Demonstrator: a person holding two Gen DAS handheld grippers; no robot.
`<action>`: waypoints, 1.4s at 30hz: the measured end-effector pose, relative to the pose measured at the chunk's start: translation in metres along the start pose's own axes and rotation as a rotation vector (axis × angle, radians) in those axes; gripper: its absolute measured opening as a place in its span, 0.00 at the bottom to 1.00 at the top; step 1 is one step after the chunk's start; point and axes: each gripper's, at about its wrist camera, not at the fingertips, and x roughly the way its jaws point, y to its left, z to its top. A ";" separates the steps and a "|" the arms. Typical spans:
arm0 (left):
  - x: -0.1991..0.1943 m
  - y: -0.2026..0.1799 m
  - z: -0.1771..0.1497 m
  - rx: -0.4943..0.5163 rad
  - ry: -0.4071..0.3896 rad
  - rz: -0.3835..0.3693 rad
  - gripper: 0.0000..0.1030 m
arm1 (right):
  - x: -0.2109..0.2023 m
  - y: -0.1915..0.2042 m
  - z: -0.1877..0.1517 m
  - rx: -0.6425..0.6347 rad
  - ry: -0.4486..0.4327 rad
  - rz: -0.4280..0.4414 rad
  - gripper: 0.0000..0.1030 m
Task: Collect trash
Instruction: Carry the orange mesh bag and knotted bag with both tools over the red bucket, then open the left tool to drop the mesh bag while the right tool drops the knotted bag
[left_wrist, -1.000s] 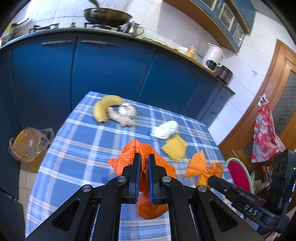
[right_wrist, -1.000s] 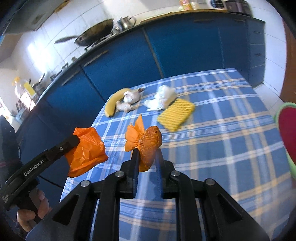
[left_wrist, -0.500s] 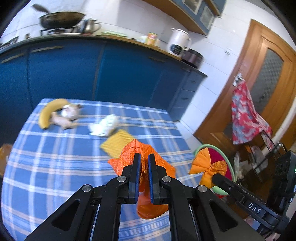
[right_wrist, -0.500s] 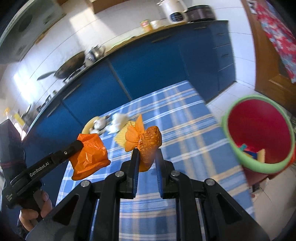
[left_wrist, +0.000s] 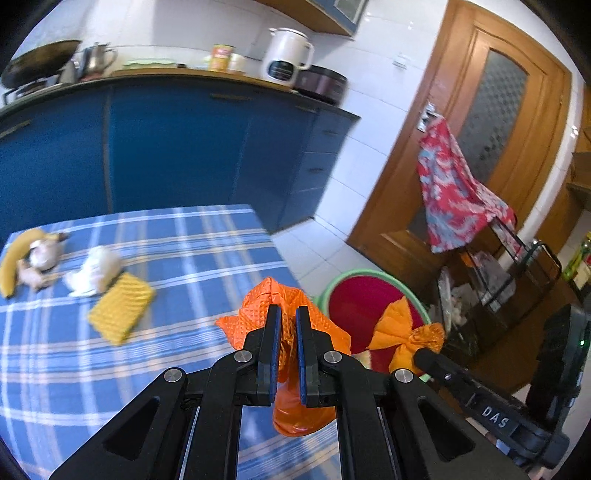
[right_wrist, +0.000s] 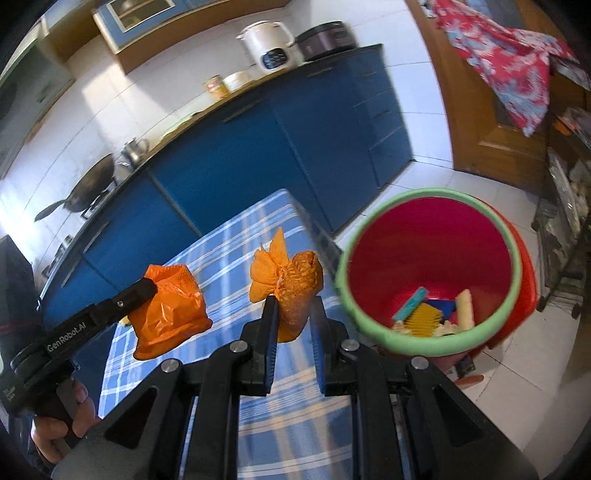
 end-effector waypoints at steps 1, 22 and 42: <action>0.005 -0.005 0.002 0.005 0.006 -0.007 0.07 | 0.000 -0.006 0.002 0.008 -0.001 -0.006 0.19; 0.133 -0.094 -0.010 0.119 0.204 -0.115 0.08 | 0.032 -0.142 0.014 0.204 0.034 -0.157 0.23; 0.123 -0.085 -0.013 0.122 0.194 -0.050 0.32 | 0.034 -0.153 0.010 0.248 0.021 -0.152 0.44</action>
